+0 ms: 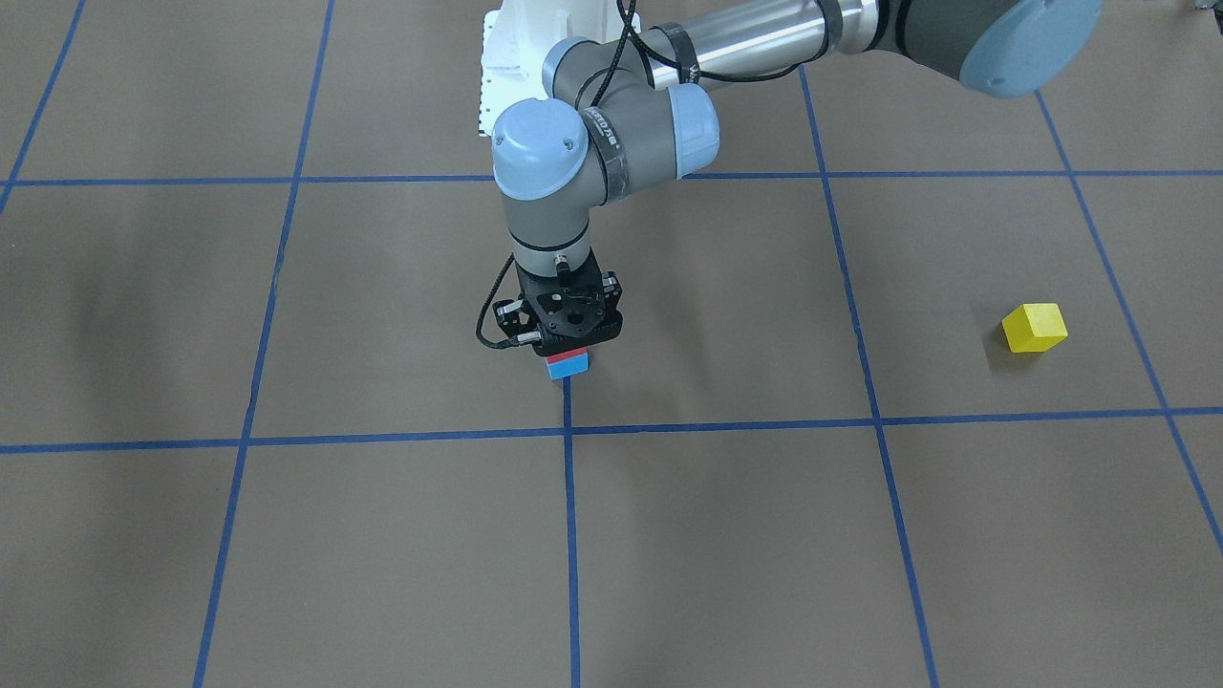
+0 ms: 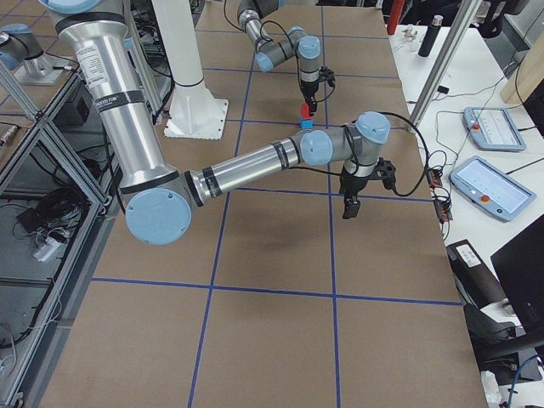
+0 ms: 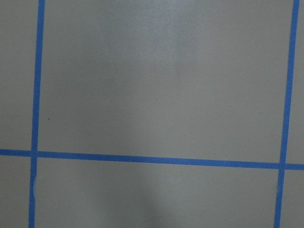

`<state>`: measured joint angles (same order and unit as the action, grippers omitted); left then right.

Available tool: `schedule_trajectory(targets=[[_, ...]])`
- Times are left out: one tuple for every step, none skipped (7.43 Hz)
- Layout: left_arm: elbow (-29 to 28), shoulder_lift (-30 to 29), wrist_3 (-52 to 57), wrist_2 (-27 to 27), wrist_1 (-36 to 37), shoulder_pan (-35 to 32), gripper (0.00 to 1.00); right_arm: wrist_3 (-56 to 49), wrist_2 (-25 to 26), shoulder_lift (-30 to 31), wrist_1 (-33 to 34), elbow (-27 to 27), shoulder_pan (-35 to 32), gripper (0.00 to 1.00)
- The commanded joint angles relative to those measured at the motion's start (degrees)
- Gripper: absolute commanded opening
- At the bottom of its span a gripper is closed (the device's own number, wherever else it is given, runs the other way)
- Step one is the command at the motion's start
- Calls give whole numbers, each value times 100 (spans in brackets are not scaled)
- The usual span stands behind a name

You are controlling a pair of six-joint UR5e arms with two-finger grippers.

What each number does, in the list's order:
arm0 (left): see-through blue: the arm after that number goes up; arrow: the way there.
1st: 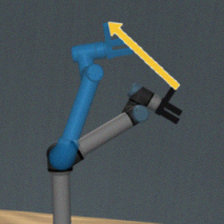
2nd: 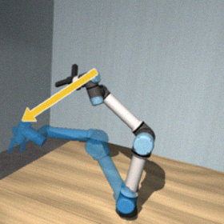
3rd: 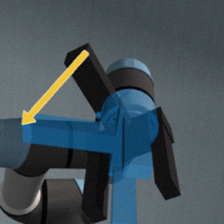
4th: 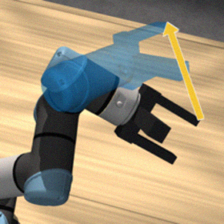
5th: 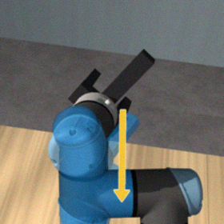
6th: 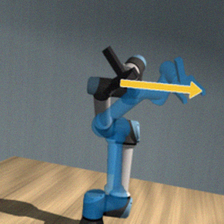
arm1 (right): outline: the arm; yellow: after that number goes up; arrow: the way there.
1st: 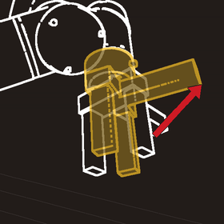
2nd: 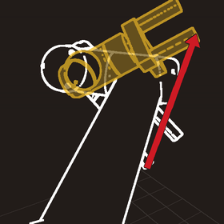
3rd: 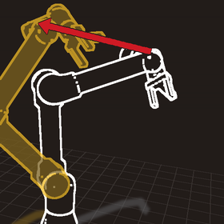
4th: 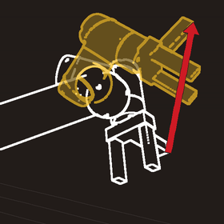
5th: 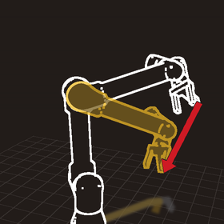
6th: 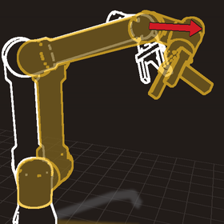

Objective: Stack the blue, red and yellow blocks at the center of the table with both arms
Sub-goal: 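Lower the red cube onto the blue cube and open the left gripper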

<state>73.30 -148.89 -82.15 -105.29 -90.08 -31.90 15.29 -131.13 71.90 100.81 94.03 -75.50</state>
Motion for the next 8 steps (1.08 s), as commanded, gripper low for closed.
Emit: schedule_trajectory(targets=[[0,1,-21,0,0,8,79,0,0,-9,0,-16,0,100],[0,1,-21,17,8,43,100,0,0,-1,0,-16,0,100],[0,1,-29,18,8,44,100,0,0,0,0,-16,0,100],[0,9,-29,18,17,44,100,0,0,-9,0,-16,0,100],[0,9,-21,18,26,44,100,0,0,-9,0,-16,0,100],[78,1,-12,9,69,26,100,0,0,-9,0,-16,0,100],[392,1,23,-17,113,-122,100,0,0,-9,0,-16,0,100],[822,27,154,-218,505,-393,100,0,0,-9,0,-16,0,100]])
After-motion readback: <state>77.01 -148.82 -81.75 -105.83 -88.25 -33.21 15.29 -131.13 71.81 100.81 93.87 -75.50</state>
